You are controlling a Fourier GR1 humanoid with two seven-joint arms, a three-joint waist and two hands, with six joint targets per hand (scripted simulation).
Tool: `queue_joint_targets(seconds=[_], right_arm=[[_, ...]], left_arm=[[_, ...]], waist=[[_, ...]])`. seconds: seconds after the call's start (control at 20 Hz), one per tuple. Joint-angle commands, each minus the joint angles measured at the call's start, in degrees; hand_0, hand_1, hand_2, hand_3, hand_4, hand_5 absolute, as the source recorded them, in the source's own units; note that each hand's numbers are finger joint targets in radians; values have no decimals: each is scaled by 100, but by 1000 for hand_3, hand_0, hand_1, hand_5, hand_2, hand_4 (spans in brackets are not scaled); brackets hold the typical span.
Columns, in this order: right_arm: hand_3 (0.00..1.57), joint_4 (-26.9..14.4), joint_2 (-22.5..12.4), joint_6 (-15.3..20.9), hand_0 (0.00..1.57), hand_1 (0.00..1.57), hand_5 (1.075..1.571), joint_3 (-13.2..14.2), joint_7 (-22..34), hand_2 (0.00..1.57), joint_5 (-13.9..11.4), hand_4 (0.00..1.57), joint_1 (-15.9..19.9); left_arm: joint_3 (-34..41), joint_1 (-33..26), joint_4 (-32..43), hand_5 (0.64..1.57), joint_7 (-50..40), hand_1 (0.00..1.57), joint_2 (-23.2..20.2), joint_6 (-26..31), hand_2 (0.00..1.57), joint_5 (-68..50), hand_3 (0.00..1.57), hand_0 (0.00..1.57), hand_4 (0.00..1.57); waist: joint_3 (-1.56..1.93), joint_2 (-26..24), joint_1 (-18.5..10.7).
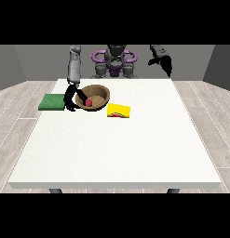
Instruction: Pick the cup and pour the ball into the bowl, then pick the bowl and place it on the pad
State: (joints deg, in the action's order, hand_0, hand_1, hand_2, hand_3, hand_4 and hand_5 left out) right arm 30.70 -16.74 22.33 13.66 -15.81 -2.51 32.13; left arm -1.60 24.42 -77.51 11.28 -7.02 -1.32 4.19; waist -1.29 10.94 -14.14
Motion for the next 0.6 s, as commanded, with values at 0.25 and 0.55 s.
queue_joint_targets(seconds=[0.25, 0.55], right_arm=[[889, 226, -305, -356, 1571, 1571, 1565, -684, 2456, 1571, -489, 806, 684], [771, 499, -721, -952, 1571, 1571, 1570, -418, 2785, 1571, -202, 794, 530]], left_arm=[[596, -757, 1178, 1411, 539, 0, -131, -2, 0, -215, 0, 0, 998], [775, -876, 1072, 1410, 497, 0, -378, 111, 0, -276, 0, 0, 999]], waist=[[119, -1160, 1017], [129, -1293, 1149]])
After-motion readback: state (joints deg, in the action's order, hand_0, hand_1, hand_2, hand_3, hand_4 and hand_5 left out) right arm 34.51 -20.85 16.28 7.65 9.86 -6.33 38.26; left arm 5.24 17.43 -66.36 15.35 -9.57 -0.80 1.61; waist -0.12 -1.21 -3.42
